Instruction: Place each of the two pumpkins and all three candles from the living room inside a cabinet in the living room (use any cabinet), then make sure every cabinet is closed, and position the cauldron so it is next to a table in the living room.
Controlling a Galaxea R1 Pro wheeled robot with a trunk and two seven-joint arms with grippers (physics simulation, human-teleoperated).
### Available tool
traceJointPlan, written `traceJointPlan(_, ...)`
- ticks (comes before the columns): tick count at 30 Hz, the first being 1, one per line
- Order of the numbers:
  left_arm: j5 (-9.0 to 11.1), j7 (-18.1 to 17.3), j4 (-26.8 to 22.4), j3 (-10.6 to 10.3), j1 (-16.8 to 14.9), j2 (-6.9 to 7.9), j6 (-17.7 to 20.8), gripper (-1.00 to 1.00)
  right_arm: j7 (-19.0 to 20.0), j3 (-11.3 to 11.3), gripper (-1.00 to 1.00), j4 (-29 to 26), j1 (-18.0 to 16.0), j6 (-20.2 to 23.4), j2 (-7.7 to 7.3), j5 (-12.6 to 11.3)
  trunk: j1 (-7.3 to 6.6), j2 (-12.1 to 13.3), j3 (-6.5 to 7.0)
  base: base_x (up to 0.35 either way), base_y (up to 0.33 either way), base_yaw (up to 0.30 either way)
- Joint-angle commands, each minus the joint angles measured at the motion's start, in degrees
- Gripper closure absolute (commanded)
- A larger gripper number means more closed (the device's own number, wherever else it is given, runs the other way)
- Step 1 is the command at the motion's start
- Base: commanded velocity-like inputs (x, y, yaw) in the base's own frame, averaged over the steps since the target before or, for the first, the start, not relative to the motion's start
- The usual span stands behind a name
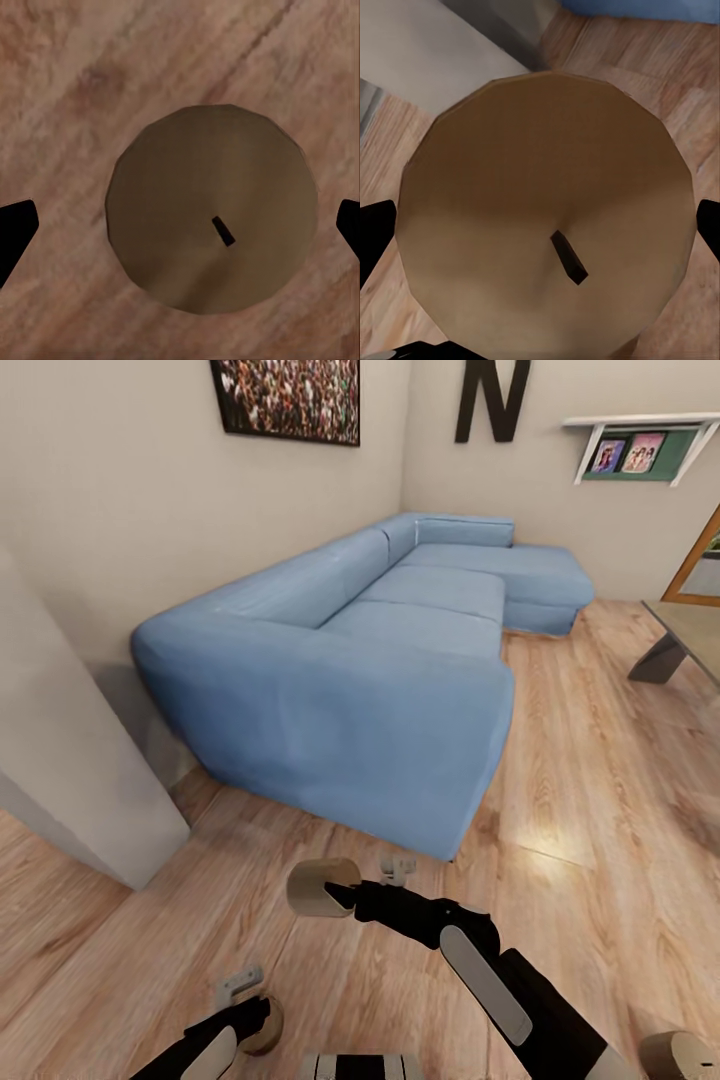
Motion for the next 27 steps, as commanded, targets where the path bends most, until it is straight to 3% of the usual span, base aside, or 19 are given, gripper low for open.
traceJointPlan(1,0.3,0.48,-0.16,-0.44,-0.03,0.09,0.16,-1.0,0.03,0.03,1.0,-0.03,-0.05,0.16,-0.03,-0.26,0.01,-0.04,-0.27,0.0,0.0,0.0)
traceJointPlan(10,0.21,0.48,-0.19,-0.46,-0.03,0.11,0.09,-1.0,0.03,0.03,1.0,-0.02,-0.05,0.16,0.04,-0.26,0.24,-0.16,-2.27,0.0,0.0,0.0)
traceJointPlan(27,-0.08,0.26,-0.2,-1.08,-0.03,-0.62,-0.36,-1.0,0.03,0.03,1.0,0.02,-0.05,0.16,0.05,-0.26,0.24,-0.16,-2.27,0.0,0.0,0.0)
